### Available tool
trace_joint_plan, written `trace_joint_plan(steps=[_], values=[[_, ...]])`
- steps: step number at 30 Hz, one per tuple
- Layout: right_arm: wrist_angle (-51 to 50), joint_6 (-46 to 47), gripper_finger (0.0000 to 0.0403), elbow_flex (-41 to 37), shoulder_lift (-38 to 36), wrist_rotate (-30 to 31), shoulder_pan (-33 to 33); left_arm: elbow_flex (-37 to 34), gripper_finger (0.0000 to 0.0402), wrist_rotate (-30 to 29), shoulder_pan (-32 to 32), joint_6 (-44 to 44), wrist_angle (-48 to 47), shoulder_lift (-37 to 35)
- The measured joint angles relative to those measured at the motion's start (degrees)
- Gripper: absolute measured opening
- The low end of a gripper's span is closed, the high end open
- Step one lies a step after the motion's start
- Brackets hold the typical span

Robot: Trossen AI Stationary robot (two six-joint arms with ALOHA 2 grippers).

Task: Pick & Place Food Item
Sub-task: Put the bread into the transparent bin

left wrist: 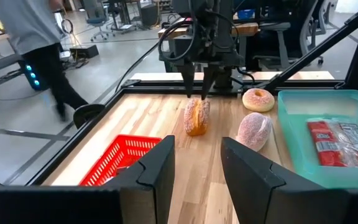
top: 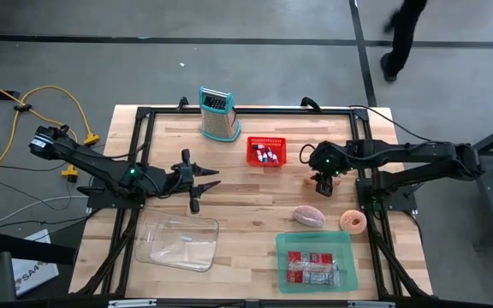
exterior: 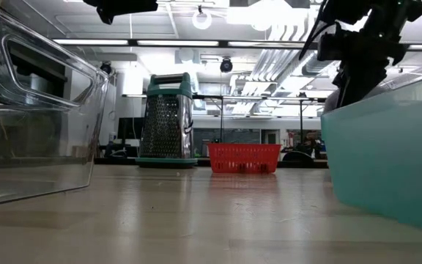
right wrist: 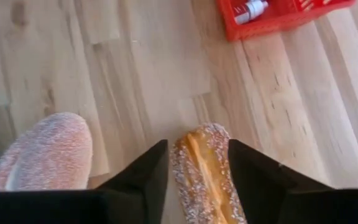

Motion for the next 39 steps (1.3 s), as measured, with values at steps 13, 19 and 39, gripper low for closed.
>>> trace_joint_plan(steps=[13,19,39], values=[[-0.08,-2.46,0.0284,0.0,0.19,0.56,-2.38,0.0,0.0124,0.02,0.0,0.02,-0.33,0.0],[-0.08,-2.34,0.0321,0.0,0.19,5.48,-2.38,0.0,0.0124,0.03,0.0,0.02,-1.2,0.0],[-10.0,-16.25,0.0349,0.0,0.19,4.03,-2.41,0.0,0.0124,0.07,0.0,0.02,-3.19,0.0]])
